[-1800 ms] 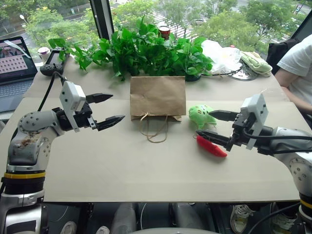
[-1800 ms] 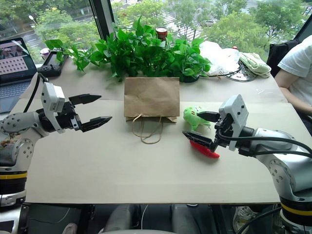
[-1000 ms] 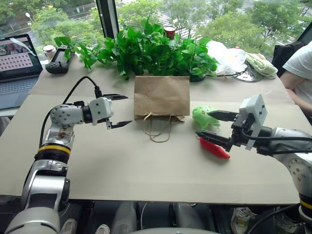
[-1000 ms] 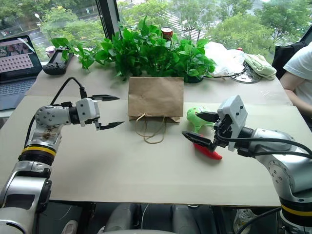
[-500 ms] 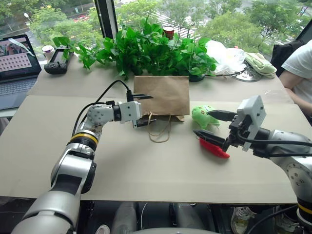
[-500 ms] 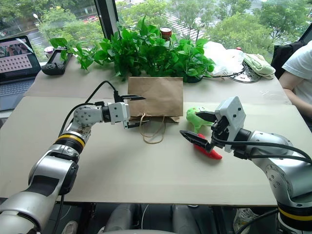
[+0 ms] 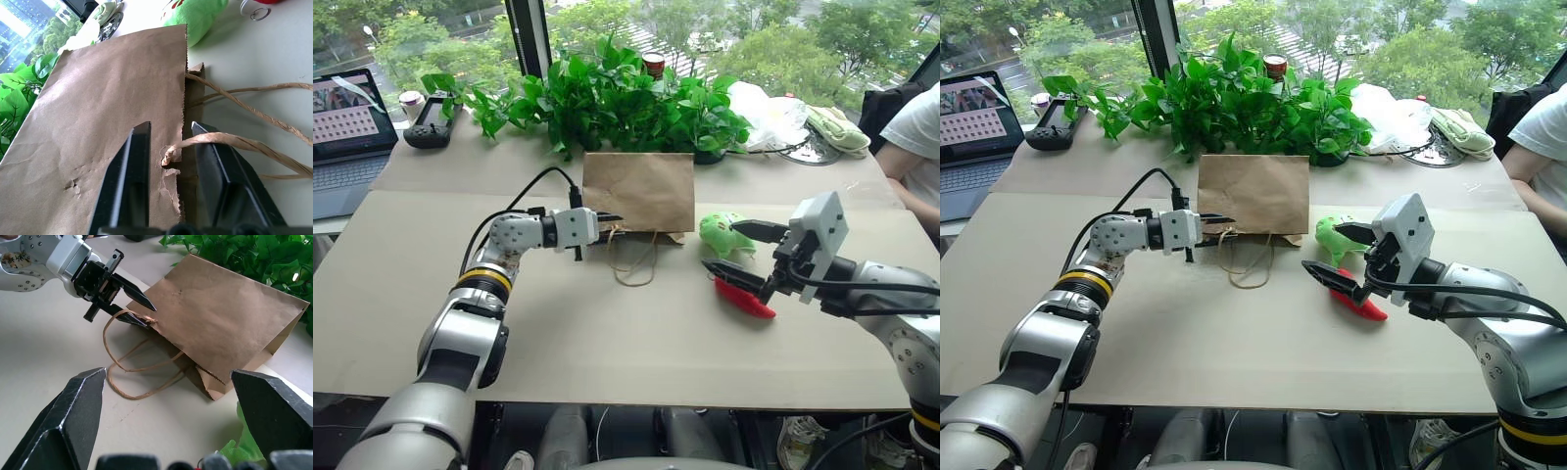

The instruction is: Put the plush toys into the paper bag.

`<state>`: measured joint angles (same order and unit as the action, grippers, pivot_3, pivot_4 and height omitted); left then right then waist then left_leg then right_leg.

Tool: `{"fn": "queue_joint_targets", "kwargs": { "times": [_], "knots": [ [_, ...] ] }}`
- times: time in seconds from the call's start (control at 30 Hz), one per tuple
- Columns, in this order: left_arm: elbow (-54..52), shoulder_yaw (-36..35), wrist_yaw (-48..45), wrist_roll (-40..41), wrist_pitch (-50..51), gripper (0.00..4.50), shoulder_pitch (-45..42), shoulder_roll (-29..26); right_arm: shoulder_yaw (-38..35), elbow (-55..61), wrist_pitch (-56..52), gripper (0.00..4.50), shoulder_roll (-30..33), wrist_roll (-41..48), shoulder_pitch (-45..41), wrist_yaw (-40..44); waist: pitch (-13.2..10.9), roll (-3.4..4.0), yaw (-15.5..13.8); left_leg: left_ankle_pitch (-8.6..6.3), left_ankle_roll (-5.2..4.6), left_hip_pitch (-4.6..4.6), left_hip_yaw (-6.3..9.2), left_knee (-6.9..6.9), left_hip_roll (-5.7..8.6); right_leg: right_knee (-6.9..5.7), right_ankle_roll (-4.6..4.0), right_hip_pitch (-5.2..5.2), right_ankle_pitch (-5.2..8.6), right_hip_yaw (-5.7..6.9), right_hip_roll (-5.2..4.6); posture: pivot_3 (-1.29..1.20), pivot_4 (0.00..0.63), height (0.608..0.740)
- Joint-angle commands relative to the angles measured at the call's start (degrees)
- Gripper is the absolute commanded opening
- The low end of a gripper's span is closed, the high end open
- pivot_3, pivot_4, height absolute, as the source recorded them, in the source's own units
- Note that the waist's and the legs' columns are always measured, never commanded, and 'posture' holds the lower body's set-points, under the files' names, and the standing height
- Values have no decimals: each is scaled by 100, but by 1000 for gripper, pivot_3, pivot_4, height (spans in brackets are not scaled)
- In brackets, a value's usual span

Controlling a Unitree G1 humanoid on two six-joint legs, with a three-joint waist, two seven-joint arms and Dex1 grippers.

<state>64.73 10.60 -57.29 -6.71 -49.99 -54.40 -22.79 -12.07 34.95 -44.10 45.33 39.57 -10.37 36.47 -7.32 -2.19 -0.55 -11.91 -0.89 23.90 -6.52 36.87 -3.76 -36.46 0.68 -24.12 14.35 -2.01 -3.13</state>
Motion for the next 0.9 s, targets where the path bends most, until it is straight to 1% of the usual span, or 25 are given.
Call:
{"fn": "queue_joint_targets", "kwargs": {
  "times": [0.03,0.27,0.43,0.5,0.6,0.7,0.83,0.9],
  "knots": [
    [-14,-17,-1,0,-65,34,-161,-6,-157,166,38,4500,11,49,10,-49,0,0,-1,0,0,0,0,0,0,-1,0,0,0,0,0,0,150,740],
    [-12,-15,19,-9,17,34,-225,24,-120,124,67,4500,14,-24,47,-96,0,0,-1,0,0,0,1,3,1,-8,0,-1,0,0,0,0,150,740],
    [-452,-233,-624,588,319,34,-149,87,-108,25,106,4500,8,-108,61,-93,0,0,1,0,0,-1,0,6,1,-12,0,-1,0,0,0,0,150,740],
    [-742,-321,-978,901,596,34,-92,85,-67,-29,141,4500,-19,-150,71,-75,0,0,2,0,0,-1,0,6,1,-13,0,-1,0,0,0,0,150,740],
    [-1489,-420,-1501,1422,1226,34,91,6,-3,-81,165,4500,-62,-199,53,-68,0,1,15,0,0,-2,1,6,0,-17,0,-1,0,-1,1,0,150,740],
    [-2539,-492,-1823,1875,2100,34,406,-224,31,-141,180,4500,-106,-248,29,-42,1,2,48,0,0,-3,2,6,0,-19,0,-2,1,-3,2,0,150,740],
    [-3818,-596,-1918,2276,3265,34,846,-647,81,-180,191,4500,-160,-308,1,-27,1,2,115,1,0,-6,8,6,-4,-25,0,-2,1,-6,6,0,150,740],
    [-4303,-704,-1816,2438,3804,34,1003,-835,123,-177,191,4500,-192,-323,-15,-34,1,3,129,1,0,-7,11,8,-5,-28,0,-1,1,-7,7,0,150,740]
  ]
}}
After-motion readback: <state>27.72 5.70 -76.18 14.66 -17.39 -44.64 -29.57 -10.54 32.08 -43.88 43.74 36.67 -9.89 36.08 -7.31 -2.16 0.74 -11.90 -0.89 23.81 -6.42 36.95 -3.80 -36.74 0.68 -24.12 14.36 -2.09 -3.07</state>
